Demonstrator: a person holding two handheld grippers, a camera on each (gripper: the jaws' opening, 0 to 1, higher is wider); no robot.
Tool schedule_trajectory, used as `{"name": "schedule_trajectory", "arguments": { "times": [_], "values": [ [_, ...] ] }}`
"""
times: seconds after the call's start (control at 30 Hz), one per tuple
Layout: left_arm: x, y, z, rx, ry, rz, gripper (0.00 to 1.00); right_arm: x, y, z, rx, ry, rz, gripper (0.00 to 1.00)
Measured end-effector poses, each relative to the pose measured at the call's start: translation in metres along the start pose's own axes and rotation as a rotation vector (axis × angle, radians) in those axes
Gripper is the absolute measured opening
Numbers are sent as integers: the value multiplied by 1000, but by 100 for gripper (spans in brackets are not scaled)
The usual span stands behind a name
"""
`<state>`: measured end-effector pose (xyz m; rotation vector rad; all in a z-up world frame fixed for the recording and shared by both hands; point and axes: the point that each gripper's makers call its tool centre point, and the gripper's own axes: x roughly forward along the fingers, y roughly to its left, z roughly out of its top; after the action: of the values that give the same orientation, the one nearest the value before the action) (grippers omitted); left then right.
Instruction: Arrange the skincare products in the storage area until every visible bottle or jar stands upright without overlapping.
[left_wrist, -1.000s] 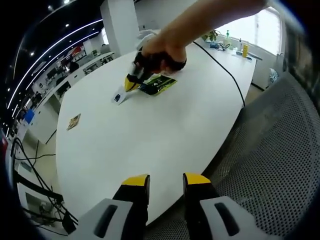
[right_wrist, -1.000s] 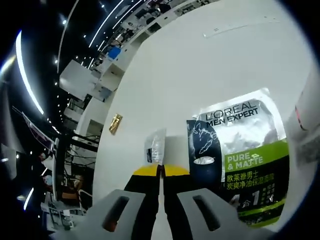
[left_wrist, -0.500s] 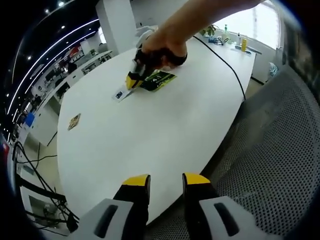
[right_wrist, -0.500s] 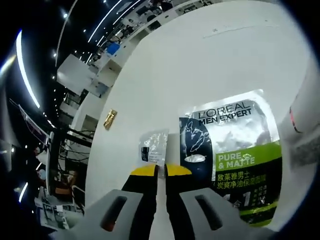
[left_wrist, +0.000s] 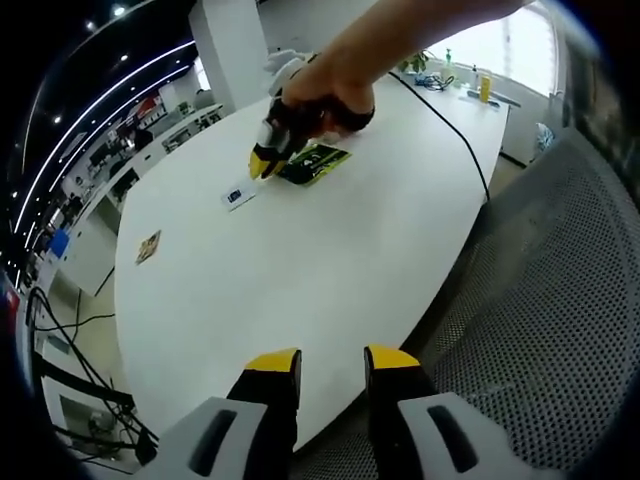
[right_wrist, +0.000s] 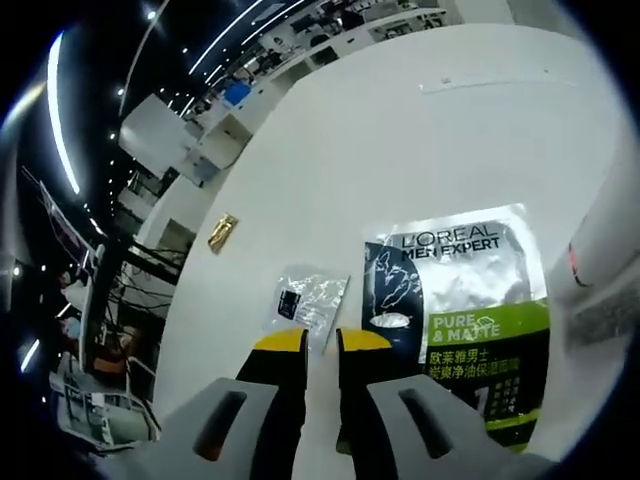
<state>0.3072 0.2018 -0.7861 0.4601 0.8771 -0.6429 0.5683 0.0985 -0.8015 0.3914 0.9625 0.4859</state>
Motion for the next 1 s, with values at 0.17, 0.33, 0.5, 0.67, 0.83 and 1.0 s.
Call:
{"name": "schedule_trajectory", "arguments": {
  "times": [0.17, 0.33, 0.5, 0.67, 0.83, 1.0],
  "values": [
    [0, 0, 0, -1, 1, 1, 26, -4, 7, 5, -67, -31, 6, 10],
    [0, 0, -2, -1, 9, 2, 26, -7, 38, 21, -172, -105, 73, 10],
    [1, 0, -3, -1, 13, 2, 26, 2, 85, 29, -264, -101, 174, 15],
    [1, 1, -3, -4, 15, 4, 26, 15, 127, 36, -465, -71, 233, 19],
    [1, 2, -4, -10, 18, 6, 26, 33, 159, 44, -655, -24, 271, 23],
    [2, 0, -4, 1, 17, 1, 26, 54, 179, 47, -823, 72, 287, 36]
  ]
}}
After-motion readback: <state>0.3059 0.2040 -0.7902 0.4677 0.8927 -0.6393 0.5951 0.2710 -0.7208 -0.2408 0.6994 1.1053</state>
